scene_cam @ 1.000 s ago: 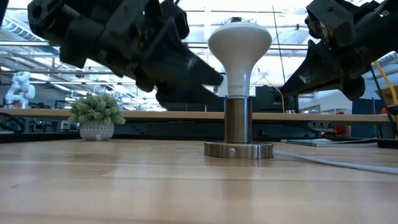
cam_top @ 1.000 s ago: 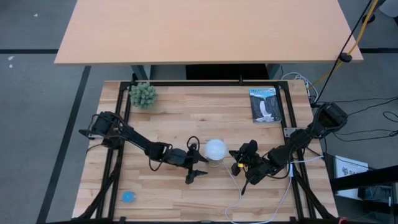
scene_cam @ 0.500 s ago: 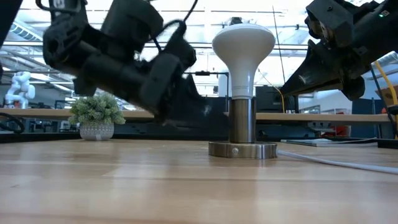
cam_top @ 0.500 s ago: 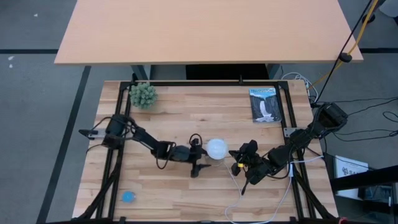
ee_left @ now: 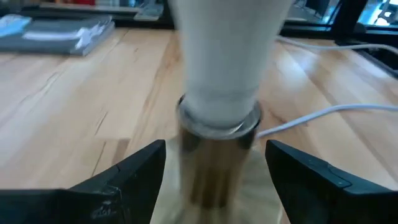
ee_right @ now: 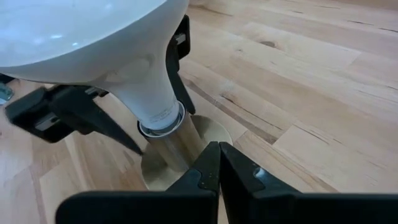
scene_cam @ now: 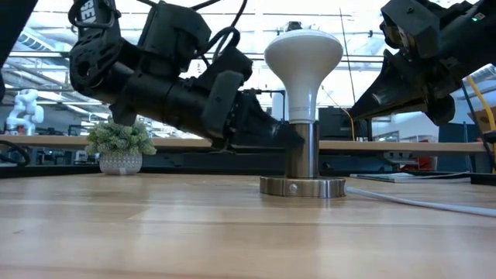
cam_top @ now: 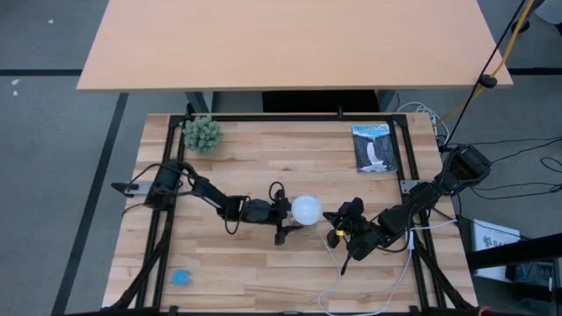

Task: Screw lightbulb
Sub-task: Remove the white light bulb from the gold lamp

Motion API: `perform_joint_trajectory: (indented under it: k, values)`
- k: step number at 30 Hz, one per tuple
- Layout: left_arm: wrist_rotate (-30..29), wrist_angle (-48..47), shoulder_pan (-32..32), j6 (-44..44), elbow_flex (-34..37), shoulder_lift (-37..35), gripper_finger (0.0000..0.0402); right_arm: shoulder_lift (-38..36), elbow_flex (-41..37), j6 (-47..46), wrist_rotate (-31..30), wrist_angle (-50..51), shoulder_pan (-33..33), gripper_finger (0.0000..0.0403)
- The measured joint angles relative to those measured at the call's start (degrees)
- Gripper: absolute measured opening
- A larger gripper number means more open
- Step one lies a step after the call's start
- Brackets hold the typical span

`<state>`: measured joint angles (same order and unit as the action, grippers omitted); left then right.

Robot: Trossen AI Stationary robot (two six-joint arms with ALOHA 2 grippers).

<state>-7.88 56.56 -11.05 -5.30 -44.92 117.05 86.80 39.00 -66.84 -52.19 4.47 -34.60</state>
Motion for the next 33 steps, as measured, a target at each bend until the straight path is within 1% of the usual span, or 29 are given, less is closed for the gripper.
perform_joint_trajectory:
  k: [4, 9, 11, 14, 17, 20, 21, 23, 25, 28, 33]
  values:
    - [0.2, -0.8, 0.0, 2.8, -0.9, 0.0, 0.0282, 0.0, 0.0, 0.0, -0.2, 0.0, 0.0, 0.0000]
    - [1.5, -0.8, 0.8, 2.4, -0.9, 0.0, 0.0281, 0.0, 0.0, 0.0, -0.2, 0.0, 0.0, 0.0000]
    - [2.0, -0.8, 0.8, 2.1, -0.9, 0.2, 0.0274, 0.0, 0.0, 0.0, -0.2, 0.0, 0.0, 0.0000]
    - [3.9, 0.1, 1.0, 1.2, -1.7, 2.4, 0.0249, 0.0, 0.0, 0.0, -0.2, -0.3, 0.0, 0.0000]
    - [5.5, -0.5, 1.0, 0.8, -3.6, 5.1, 0.0213, 0.0, 0.0, 0.0, -0.2, -0.8, 0.0, 0.0000]
    - [6.0, -0.6, 0.8, 1.0, -5.0, 5.5, 0.0177, 0.0, 0.0, 0.2, 0.0, -1.9, 0.0, 0.0000]
    - [6.1, -0.6, 0.8, 1.3, -5.3, 5.5, 0.0169, 0.0, 0.0, 0.5, 0.0, -2.4, 0.0, 0.0000]
    - [5.8, -0.6, 1.3, 2.6, -5.7, 5.4, 0.0167, 0.0, 0.0, 1.4, 0.1, -3.2, 0.0, 0.0000]
    - [2.8, -0.4, 1.9, 3.3, -5.7, 5.2, 0.0167, 0.0, 0.0, 1.7, 1.2, -3.0, 0.0, 0.0000]
    - [-4.5, -2.3, 2.8, 2.5, -5.7, 5.1, 0.0167, 0.0, 0.0, 1.9, 2.8, -2.9, 0.0, 0.0000]
    - [-17.1, -5.1, 4.7, -4.8, -5.7, 5.1, 0.0167, 0.0, 0.0, 1.8, 2.9, -2.9, -0.4, 0.0000]
